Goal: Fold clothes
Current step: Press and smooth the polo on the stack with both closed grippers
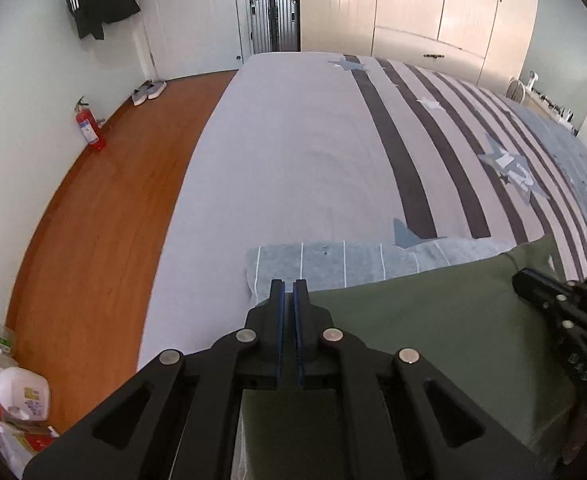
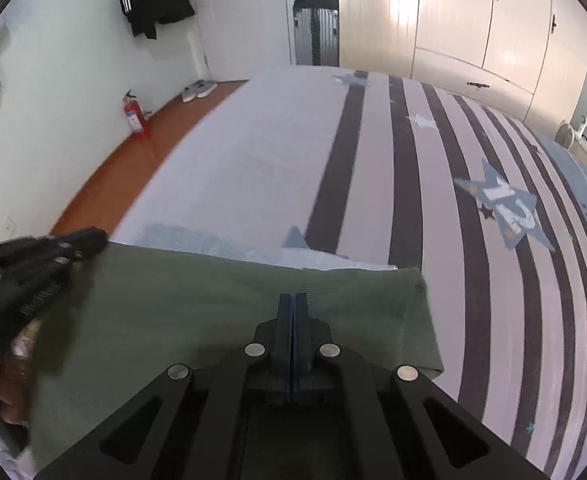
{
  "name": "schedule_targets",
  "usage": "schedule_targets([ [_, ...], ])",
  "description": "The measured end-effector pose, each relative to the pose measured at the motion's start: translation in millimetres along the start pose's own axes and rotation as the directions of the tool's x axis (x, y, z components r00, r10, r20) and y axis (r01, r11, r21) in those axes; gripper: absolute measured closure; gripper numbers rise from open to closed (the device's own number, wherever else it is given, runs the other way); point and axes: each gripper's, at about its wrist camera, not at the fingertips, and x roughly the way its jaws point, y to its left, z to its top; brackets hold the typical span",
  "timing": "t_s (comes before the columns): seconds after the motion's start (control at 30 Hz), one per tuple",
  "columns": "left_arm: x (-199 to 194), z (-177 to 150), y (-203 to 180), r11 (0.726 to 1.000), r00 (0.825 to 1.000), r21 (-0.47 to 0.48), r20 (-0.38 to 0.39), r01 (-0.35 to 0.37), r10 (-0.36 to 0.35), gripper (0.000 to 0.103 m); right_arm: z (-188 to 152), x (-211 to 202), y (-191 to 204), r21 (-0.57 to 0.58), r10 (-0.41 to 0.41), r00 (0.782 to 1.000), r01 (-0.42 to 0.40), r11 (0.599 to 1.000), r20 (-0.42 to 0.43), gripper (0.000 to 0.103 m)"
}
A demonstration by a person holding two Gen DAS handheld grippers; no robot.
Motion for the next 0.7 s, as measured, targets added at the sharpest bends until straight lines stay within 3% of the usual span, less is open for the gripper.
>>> schedule_targets([
  [0.17, -17, 0, 17, 0.996, 0.997, -0.053, 0.003, -0.074, 0.074, 0.098, -2, -9, -32, 0.095, -0.055, 0.998, 0.054, 0.994, 0.012, 0.103],
  [0.23, -32, -6, 30, 0.993, 0.998, -0.104, -0.015, -0.058, 0.057, 0.098, 0, -18, -57, 0.174, -0.070, 0.998, 0.069, 0.982, -0.002, 0.102],
  [0.47, -100, -56, 5, 0.997, 0.999, -0.063, 0.012, 0.046, -0.046, 0.098, -37, -87, -34, 0.112, 0.097, 0.994, -0.103, 0.988, 0.055, 0.101],
  [0.57, -88, -76, -8, 0.998, 0.999, -0.040, -0.028, 0.044, -0.045, 0.098, -56, -98, -15, 0.067, 0.154, 0.987, -0.156, 0.985, 0.038, 0.101],
  [0.7, -68, -87, 8, 0.995, 0.997, -0.097, -0.071, -0.020, 0.013, 0.098, -70, -98, -27, 0.097, 0.119, 0.993, -0.119, 0.988, 0.002, 0.103],
])
